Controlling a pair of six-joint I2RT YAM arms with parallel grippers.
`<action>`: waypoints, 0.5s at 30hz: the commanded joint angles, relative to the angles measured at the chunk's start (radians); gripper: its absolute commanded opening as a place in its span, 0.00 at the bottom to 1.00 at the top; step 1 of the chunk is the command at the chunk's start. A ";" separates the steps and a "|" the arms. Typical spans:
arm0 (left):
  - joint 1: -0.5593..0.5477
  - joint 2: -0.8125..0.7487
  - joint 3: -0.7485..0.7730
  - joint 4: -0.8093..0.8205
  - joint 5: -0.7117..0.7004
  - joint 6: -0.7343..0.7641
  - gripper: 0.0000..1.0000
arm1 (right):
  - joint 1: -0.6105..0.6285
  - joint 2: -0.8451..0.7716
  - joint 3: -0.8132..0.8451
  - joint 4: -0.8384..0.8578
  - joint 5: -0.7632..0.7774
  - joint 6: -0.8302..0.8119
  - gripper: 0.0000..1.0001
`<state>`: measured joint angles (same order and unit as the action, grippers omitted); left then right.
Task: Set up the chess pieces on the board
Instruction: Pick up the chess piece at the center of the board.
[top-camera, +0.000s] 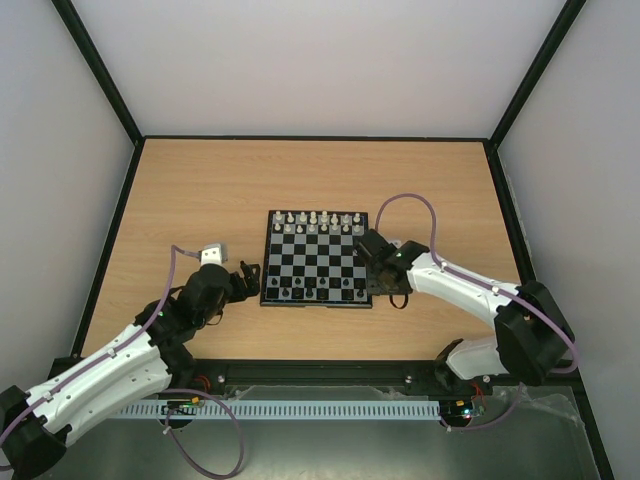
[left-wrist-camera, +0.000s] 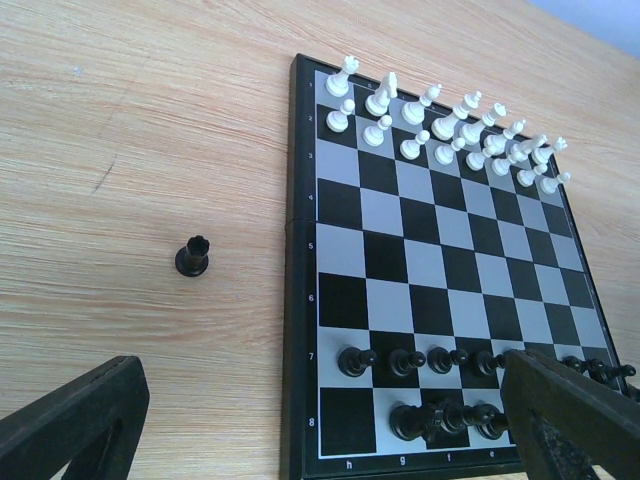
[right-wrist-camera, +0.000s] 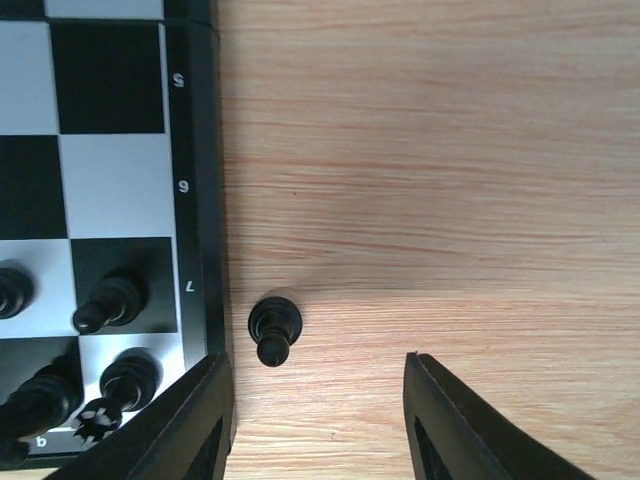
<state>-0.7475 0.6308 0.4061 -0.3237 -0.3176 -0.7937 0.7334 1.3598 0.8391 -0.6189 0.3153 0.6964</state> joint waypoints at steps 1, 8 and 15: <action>-0.002 -0.008 -0.001 0.004 -0.001 0.007 0.99 | -0.005 0.024 -0.050 0.029 -0.009 0.041 0.46; -0.003 -0.021 -0.007 -0.003 0.002 0.007 1.00 | -0.021 0.034 -0.085 0.090 -0.050 0.024 0.41; -0.002 -0.028 -0.010 -0.003 0.003 0.002 0.99 | -0.051 0.022 -0.097 0.113 -0.073 -0.003 0.33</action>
<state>-0.7479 0.6098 0.4061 -0.3241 -0.3141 -0.7933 0.6964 1.3838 0.7551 -0.5056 0.2535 0.7055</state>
